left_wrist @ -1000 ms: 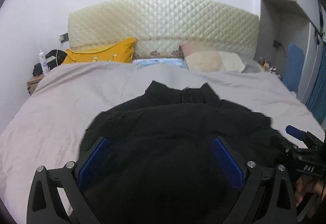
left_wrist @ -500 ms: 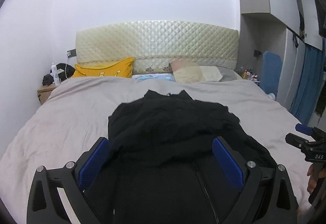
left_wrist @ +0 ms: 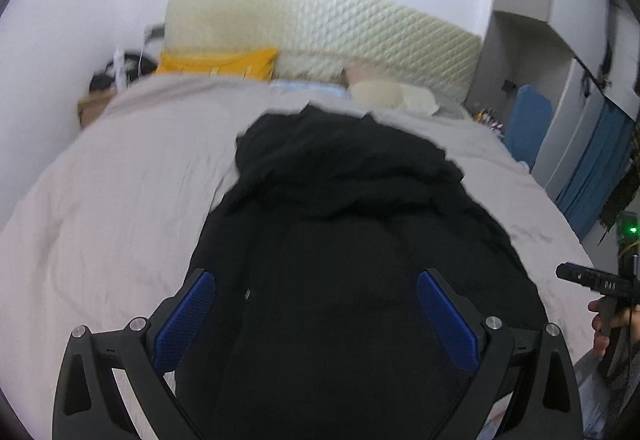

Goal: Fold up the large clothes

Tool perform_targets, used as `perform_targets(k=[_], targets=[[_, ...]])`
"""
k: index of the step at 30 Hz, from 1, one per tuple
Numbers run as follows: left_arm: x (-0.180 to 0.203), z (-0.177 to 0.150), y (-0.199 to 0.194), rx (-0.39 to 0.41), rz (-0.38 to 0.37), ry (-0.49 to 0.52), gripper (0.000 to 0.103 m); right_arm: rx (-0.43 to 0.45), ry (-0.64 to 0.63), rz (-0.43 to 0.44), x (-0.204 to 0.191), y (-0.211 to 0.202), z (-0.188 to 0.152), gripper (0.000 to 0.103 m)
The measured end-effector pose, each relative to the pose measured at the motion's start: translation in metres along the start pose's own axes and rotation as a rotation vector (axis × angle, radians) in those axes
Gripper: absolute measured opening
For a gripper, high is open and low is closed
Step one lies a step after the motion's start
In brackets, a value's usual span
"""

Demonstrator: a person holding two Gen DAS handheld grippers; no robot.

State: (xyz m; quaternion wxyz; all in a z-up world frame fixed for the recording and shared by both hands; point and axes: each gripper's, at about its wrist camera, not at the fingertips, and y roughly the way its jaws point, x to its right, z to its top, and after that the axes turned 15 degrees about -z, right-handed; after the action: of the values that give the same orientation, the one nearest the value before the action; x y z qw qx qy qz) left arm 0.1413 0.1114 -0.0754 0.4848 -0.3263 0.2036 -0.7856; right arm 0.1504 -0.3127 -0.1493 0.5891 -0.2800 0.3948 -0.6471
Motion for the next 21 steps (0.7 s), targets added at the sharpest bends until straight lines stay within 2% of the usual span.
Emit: perform_targets(k=[3, 7, 12, 14, 17, 21], targets=[[-0.026, -0.004, 0.008, -0.082, 0.010, -0.066, 0.102, -0.108, 0.090, 0.049, 0.023, 0.023, 0.005, 0.103], [-0.067, -0.010, 0.017, -0.175, 0.006, -0.178, 0.102, -0.159, 0.077, -0.019, 0.037, 0.037, 0.007, 0.103], [-0.115, -0.023, 0.028, -0.229, -0.013, -0.334, 0.102, -0.330, 0.261, 0.067, 0.070, 0.072, -0.006, 0.103], [-0.131, -0.031, 0.035, -0.250, -0.047, -0.422, 0.102, -0.396, 0.330, 0.068, 0.078, 0.088, -0.015, 0.103], [-0.144, -0.039, 0.042, -0.273, -0.084, -0.500, 0.102, -0.481, 0.374, 0.154, 0.080, 0.107, -0.025, 0.103], [-0.151, -0.045, 0.049, -0.303, -0.073, -0.541, 0.102, -0.562, 0.375, 0.154, 0.073, 0.125, -0.033, 0.103]])
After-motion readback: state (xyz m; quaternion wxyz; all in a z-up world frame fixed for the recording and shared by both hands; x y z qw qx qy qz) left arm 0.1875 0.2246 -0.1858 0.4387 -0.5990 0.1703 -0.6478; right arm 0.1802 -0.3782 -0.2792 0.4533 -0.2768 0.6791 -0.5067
